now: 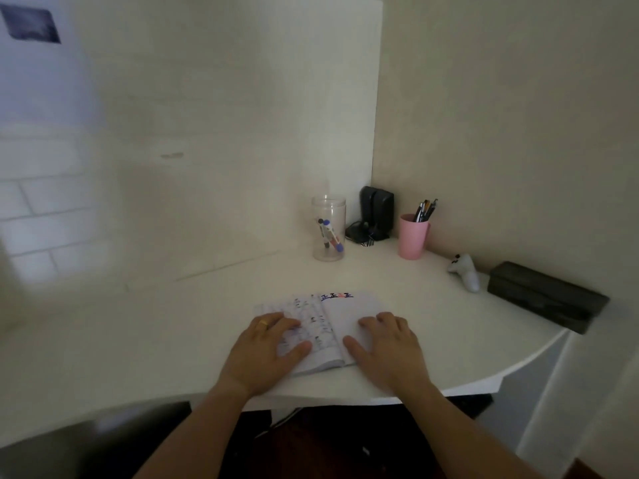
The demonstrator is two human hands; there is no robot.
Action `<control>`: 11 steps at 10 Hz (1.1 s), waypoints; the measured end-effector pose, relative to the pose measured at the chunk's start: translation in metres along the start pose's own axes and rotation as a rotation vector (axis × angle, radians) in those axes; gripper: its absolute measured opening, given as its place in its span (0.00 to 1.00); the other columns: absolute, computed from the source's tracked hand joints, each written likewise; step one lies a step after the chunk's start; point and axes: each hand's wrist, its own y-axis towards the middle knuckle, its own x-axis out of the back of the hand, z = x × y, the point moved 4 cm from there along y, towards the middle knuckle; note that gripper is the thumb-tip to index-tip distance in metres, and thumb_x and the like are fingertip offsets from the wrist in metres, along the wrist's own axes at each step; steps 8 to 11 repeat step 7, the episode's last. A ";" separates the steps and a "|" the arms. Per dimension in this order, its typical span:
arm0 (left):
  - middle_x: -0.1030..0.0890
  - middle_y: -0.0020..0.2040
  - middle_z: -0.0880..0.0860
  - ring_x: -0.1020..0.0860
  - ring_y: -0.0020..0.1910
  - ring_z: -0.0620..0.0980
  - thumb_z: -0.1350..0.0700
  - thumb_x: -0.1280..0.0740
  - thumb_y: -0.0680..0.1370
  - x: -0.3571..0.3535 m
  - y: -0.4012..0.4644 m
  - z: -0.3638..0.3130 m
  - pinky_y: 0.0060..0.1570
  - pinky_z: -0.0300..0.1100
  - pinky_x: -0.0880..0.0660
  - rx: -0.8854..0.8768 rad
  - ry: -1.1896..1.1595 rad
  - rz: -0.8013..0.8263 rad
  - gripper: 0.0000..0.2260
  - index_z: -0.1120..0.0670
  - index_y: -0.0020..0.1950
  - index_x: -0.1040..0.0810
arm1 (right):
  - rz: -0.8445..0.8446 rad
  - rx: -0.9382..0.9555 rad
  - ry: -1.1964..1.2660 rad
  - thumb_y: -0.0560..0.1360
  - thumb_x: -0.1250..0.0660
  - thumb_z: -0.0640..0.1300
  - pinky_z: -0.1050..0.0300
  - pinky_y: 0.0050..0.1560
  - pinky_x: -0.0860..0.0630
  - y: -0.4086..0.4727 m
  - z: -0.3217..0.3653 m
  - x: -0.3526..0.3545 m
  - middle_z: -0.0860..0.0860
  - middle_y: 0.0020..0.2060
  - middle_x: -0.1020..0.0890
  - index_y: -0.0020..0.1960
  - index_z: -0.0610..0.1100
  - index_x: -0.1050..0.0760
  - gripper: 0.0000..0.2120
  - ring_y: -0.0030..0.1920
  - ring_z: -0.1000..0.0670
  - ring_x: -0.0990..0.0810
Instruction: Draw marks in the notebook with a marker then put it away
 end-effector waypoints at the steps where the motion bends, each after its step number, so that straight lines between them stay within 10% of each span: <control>1: 0.28 0.72 0.47 0.35 0.73 0.45 0.28 0.43 0.72 0.000 0.000 0.003 0.72 0.41 0.39 0.019 -0.024 0.003 0.28 0.40 0.67 0.26 | 0.023 -0.008 -0.005 0.75 0.43 0.68 0.49 0.68 0.33 0.001 0.001 -0.001 0.50 0.67 0.27 0.68 0.55 0.28 0.28 0.68 0.45 0.31; 4: 0.26 0.69 0.47 0.32 0.71 0.45 0.28 0.45 0.71 0.005 0.001 -0.002 0.70 0.40 0.37 -0.002 -0.004 -0.013 0.30 0.41 0.66 0.24 | 0.007 -0.085 0.121 0.74 0.39 0.68 0.49 0.69 0.33 0.009 0.002 0.008 0.50 0.66 0.25 0.65 0.54 0.24 0.26 0.68 0.44 0.30; 6: 0.26 0.69 0.47 0.32 0.70 0.45 0.30 0.43 0.73 0.004 0.001 0.000 0.70 0.41 0.36 -0.008 -0.002 -0.017 0.27 0.41 0.66 0.24 | -0.423 -0.152 1.005 0.77 0.30 0.50 0.55 0.48 0.25 0.003 0.040 0.122 0.51 0.42 0.15 0.45 0.50 0.16 0.06 0.44 0.52 0.17; 7: 0.27 0.70 0.46 0.33 0.71 0.45 0.33 0.39 0.75 0.004 0.002 0.000 0.70 0.41 0.37 0.001 0.008 -0.025 0.23 0.41 0.66 0.24 | -0.559 0.108 1.461 0.78 0.33 0.39 0.56 0.44 0.22 -0.029 0.061 0.214 0.49 0.37 0.15 0.43 0.45 0.17 0.09 0.40 0.47 0.18; 11: 0.27 0.70 0.46 0.33 0.71 0.45 0.33 0.39 0.75 0.004 0.002 0.000 0.70 0.41 0.37 0.001 0.008 -0.025 0.23 0.41 0.66 0.24 | -0.559 0.108 1.461 0.78 0.33 0.39 0.56 0.44 0.22 -0.029 0.061 0.214 0.49 0.37 0.15 0.43 0.45 0.17 0.09 0.40 0.47 0.18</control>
